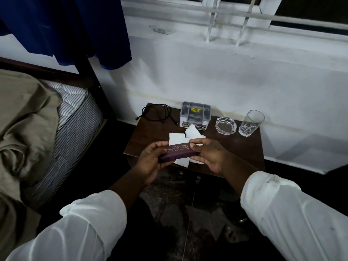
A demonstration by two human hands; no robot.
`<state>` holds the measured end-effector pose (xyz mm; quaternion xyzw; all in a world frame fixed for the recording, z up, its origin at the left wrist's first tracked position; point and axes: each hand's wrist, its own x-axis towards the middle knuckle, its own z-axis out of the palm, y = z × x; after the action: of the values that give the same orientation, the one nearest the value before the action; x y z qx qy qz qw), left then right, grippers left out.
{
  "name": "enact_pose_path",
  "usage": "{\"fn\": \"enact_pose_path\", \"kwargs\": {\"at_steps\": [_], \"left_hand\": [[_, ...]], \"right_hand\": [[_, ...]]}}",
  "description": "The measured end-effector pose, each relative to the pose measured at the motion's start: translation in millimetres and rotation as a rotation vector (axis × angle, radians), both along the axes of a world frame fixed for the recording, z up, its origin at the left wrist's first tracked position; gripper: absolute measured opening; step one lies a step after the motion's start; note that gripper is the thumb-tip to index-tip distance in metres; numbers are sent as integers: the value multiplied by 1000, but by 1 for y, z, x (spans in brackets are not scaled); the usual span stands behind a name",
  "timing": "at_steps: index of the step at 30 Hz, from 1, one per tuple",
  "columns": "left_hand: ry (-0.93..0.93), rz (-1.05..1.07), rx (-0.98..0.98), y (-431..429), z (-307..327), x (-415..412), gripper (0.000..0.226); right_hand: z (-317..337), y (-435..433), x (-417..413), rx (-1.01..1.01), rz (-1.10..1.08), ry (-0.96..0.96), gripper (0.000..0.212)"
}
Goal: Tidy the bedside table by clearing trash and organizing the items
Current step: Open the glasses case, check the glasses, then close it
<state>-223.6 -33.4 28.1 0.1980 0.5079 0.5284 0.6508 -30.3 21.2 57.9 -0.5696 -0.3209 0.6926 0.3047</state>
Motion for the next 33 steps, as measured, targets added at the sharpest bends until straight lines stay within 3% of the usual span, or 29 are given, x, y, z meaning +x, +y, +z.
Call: {"fn": "enact_pose_path", "kwargs": {"at_steps": [5, 11, 14, 18, 27, 33], "left_hand": [[68, 19, 7, 8, -16, -24, 14], [201, 56, -8, 10, -41, -58, 24], [438, 77, 6, 9, -51, -72, 48], [741, 82, 33, 11, -57, -89, 59], [1035, 86, 66, 19, -78, -107, 53], [1125, 87, 36, 23, -94, -108, 61]], "right_hand": [[-11, 19, -21, 17, -28, -18, 28], [-29, 38, -61, 43, -57, -62, 39], [-41, 49, -85, 66, -54, -94, 41], [-59, 61, -115, 108, -23, -144, 34], [-89, 81, -149, 148, 61, -240, 37], [-100, 86, -157, 185, 83, -315, 35]]}}
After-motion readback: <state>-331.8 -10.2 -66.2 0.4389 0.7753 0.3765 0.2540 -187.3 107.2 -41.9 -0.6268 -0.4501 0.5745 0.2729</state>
